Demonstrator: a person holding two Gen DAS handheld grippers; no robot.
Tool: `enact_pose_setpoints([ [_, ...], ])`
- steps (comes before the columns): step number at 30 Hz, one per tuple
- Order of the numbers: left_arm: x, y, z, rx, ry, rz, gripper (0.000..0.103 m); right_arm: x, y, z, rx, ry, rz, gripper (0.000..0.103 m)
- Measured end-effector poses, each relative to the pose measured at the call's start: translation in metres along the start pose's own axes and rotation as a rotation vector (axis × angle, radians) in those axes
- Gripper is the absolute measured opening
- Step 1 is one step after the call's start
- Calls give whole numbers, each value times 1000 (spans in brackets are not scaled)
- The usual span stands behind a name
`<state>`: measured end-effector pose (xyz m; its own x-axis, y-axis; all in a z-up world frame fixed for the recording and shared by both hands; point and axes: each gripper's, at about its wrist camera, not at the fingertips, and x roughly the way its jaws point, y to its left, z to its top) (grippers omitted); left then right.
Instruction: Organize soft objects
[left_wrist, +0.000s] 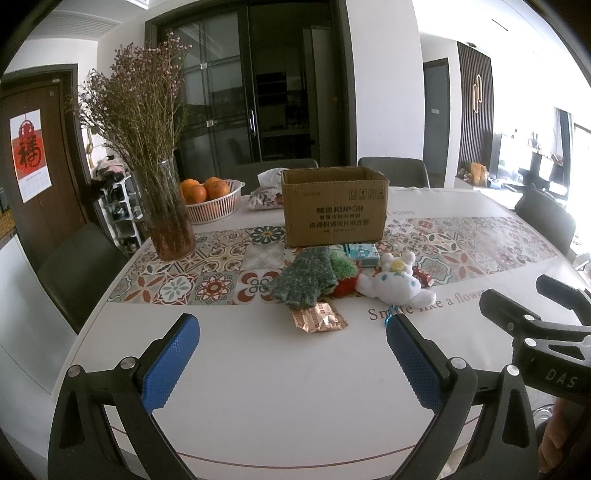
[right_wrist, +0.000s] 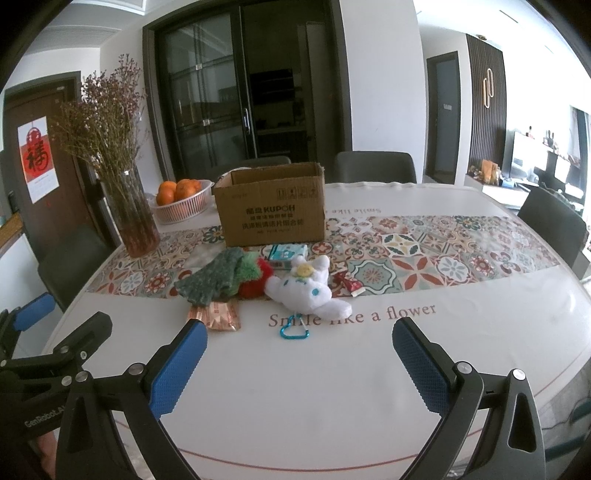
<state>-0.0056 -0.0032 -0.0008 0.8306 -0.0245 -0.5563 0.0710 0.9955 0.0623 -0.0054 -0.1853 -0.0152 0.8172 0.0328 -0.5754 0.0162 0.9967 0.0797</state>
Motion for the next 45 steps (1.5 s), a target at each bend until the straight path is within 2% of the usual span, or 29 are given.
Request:
enact_pose_setpoints([
  [12,2,2,-1,-7,0,-12,103,8,1,0,0,21,-2,102],
  [20,23,6,-6,-17,45,-32,103,30,4,0,-12,71,-13,102],
  [23,29,8,-7,-18,37,-4,103,41,5,1,-19,86,-21,102],
  [27,41,6,-7,17,26,29,103,59,3,1,-23,113,-25,102],
  [33,70,0,-6,87,27,47,96,91,2,4,-28,155,-13,102],
  [45,127,-15,-7,203,36,56,83,152,-2,5,-53,202,7,97],
])
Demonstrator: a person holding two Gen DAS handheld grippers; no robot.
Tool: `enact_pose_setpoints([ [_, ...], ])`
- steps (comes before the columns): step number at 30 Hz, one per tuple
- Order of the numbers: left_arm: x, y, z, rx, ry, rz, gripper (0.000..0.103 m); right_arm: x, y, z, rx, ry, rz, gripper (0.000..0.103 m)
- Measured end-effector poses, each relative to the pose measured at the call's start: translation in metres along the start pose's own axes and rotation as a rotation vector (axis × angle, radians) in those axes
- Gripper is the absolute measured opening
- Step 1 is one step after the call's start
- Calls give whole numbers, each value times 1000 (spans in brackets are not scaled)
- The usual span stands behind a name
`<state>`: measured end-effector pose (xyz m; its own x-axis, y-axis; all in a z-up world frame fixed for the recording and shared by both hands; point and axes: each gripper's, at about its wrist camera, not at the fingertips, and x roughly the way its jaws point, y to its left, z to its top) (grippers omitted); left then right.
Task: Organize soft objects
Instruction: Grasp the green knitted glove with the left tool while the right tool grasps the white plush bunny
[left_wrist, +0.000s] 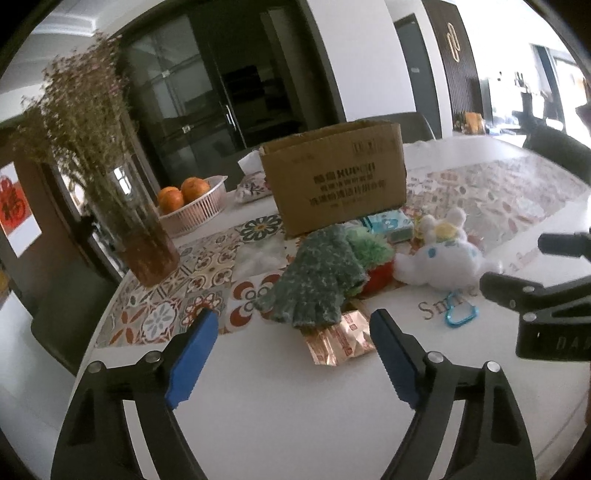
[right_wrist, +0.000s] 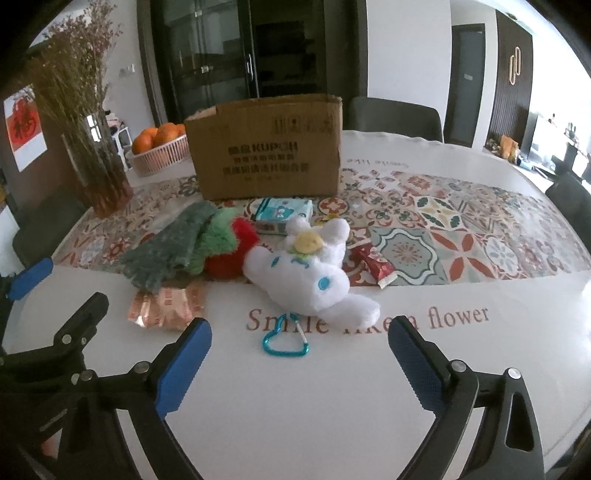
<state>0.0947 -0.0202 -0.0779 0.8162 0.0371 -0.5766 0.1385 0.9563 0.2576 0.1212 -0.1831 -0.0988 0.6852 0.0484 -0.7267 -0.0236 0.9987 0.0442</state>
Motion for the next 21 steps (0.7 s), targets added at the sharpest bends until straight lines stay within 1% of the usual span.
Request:
enact_pose_setpoints([
  [3,15,-6,1,43,1,18,81,13,-3,4,-5,10,-5,95],
  [6,31,-13,3,76,5,24,76,25,-6,5,-7,26,-3,93],
  [14,63,-28,1,147,35,33,70,50,-10,8,-13,42,0,91],
  [19,79,-40,-4,243,26,88,67,61,-5,9,-52,35,-5,90],
  [21,85,-42,-5,262,32,98,65,65,-4,10,-59,36,-2,90],
])
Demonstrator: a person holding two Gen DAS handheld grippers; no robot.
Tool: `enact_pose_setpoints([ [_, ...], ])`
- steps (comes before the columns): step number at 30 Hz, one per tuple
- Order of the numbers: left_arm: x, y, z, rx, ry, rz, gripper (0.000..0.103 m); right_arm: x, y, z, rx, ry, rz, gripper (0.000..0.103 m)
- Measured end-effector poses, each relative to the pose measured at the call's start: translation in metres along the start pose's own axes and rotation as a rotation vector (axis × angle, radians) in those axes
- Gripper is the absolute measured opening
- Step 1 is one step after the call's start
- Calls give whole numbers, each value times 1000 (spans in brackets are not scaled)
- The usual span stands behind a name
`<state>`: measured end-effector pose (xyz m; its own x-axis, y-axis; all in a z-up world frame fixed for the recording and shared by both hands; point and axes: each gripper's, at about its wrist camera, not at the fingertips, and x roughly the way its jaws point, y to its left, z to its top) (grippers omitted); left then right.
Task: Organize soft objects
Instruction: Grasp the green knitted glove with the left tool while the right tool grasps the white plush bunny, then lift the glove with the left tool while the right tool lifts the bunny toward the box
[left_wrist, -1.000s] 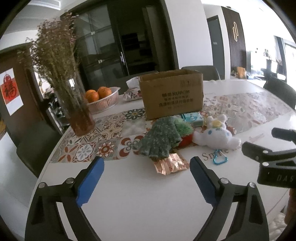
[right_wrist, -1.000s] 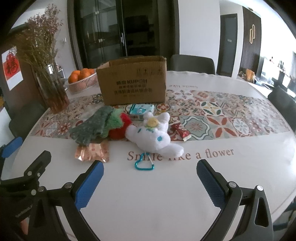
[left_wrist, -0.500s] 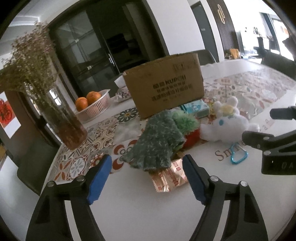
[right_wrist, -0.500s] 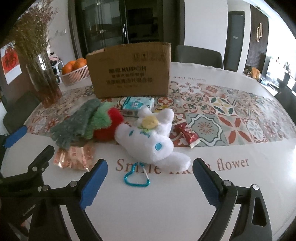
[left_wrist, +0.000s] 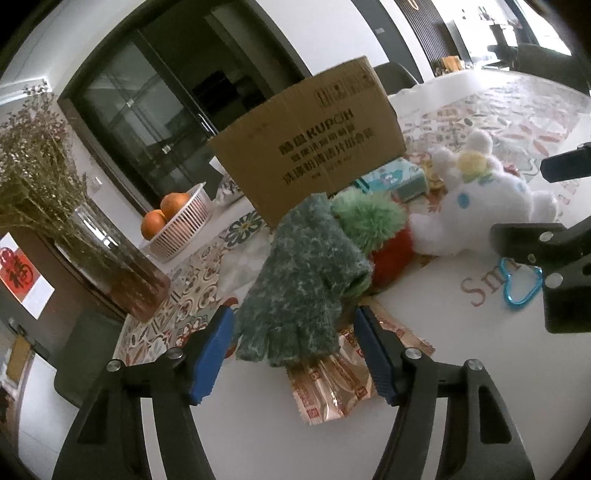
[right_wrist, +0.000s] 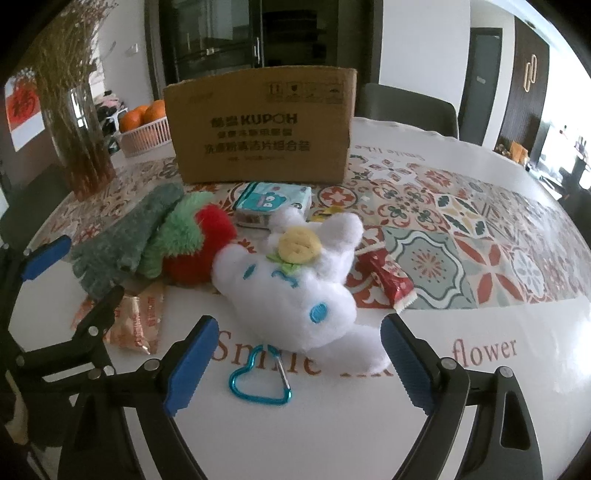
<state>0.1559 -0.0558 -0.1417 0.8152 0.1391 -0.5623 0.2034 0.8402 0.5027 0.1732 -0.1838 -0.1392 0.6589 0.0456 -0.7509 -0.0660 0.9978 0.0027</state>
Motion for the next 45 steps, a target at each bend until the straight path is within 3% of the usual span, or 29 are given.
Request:
enact_pose_setpoints([
  [7,13,0,4,0,7,7,54,13,-1,8,-3,-5,-3,90],
  [8,15,1,4,-2,5,7,51,15,-2,9,-3,-5,0,90],
  [10,18,1,5,-6,4,6,32,18,-2,11,-3,0,-2,82],
  [11,19,2,5,-12,8,0,32,18,-2,13,2,0,13,79],
  [18,24,22,6,-134,30,-109,27,22,2,16,0,6,28,72],
  [24,18,38,6,-225,42,-189,13,18,1,17,27,16,62,70],
  [28,15,41,4,-259,68,-230,15,20,3,15,25,29,67,70],
  [30,18,36,1,-233,80,-196,16,19,4,15,17,28,63,70],
  [34,13,35,1,-216,75,-151,47,19,3,15,26,32,68,70],
  [37,11,32,1,-182,60,-81,48,19,5,15,27,32,65,70],
  [45,25,21,2,-95,69,-10,47,19,6,15,19,28,58,70],
])
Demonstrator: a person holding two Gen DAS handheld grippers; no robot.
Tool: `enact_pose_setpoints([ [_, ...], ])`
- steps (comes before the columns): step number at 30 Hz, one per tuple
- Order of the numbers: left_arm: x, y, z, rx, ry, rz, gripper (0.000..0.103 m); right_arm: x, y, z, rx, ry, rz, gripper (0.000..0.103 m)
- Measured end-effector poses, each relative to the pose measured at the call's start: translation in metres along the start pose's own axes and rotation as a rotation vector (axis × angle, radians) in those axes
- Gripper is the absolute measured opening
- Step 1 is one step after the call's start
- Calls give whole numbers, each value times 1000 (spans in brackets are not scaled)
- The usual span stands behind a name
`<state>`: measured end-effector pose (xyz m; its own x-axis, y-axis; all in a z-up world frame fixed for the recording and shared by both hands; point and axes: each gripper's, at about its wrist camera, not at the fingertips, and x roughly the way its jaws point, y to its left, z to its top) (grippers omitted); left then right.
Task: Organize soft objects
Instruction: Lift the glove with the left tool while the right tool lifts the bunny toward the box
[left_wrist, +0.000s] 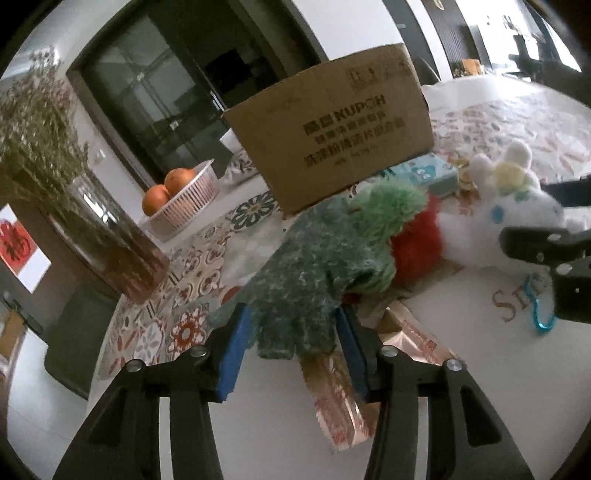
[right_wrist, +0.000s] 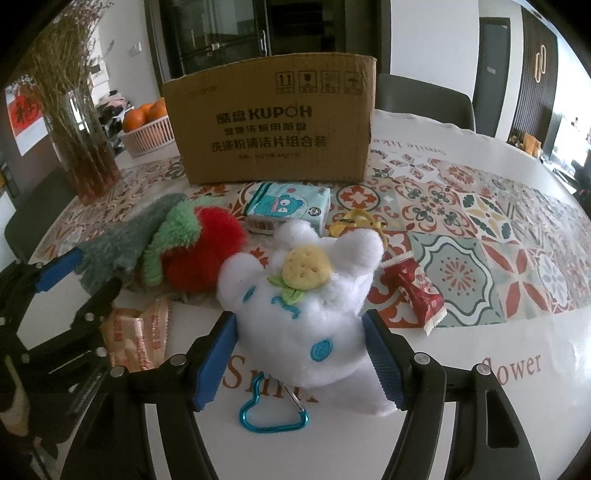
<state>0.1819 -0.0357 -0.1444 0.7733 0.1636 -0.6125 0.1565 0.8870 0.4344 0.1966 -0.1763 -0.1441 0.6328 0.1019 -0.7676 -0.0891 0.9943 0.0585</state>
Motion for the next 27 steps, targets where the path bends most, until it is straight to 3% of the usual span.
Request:
enact_pose_setpoints([
  [3,4,-7,1,42,-23,20,24,1,0,1,0,-1,-2,70],
  [6,8,-11,2,62,-26,3,11,1,-2,1,7,-4,3,70],
  [17,-4,25,5,-191,-7,-205,8,-15,-3,7,55,-61,39,60],
  [27,-35,42,17,-242,-141,-214,7,-47,2,23,57,-177,42,58],
])
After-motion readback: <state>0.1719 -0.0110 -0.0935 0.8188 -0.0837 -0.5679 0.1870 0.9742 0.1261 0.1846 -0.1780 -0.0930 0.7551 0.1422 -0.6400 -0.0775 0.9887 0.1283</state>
